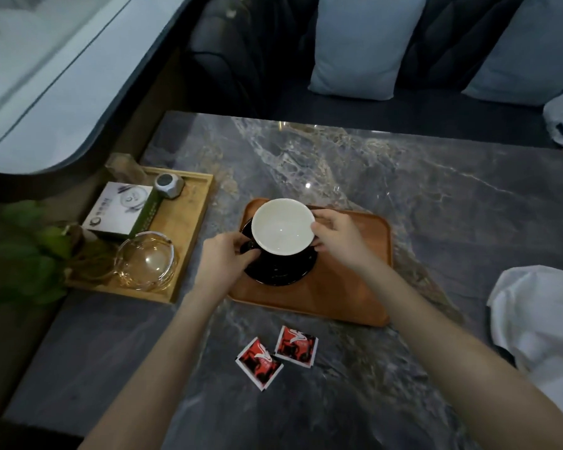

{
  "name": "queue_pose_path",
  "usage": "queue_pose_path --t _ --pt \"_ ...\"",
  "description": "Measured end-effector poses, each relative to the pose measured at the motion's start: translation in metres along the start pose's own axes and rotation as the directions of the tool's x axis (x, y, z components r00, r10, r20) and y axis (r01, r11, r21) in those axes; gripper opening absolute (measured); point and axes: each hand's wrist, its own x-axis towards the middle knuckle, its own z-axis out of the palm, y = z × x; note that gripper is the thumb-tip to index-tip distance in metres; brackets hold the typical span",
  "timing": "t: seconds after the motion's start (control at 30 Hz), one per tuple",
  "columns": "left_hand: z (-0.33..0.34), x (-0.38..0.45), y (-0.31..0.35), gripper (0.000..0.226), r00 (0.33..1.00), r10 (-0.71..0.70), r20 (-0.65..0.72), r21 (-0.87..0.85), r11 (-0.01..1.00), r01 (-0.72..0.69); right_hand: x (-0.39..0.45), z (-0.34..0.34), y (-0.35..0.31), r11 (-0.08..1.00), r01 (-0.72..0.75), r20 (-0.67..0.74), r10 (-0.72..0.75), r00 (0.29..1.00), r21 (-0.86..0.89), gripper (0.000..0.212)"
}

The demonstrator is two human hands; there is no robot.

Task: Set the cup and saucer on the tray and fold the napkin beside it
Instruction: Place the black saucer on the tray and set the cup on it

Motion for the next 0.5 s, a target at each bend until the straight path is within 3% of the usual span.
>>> queue_pose_path --t 0.23,0.5 --pt "0.013 0.005 -0.022 0.027 0.997 -0.045 0.057 0.023 0.999 0.044 0.012 0.017 0.014 0.997 -0.066 0.032 0.067 0.997 -0.038 0.032" --pt "0.014 0.009 -0.028 0.026 0.994 -0.072 0.079 -0.001 0.997 0.072 0.014 0.021 0.02 0.996 -0.087 0.007 0.087 0.996 0.037 0.026"
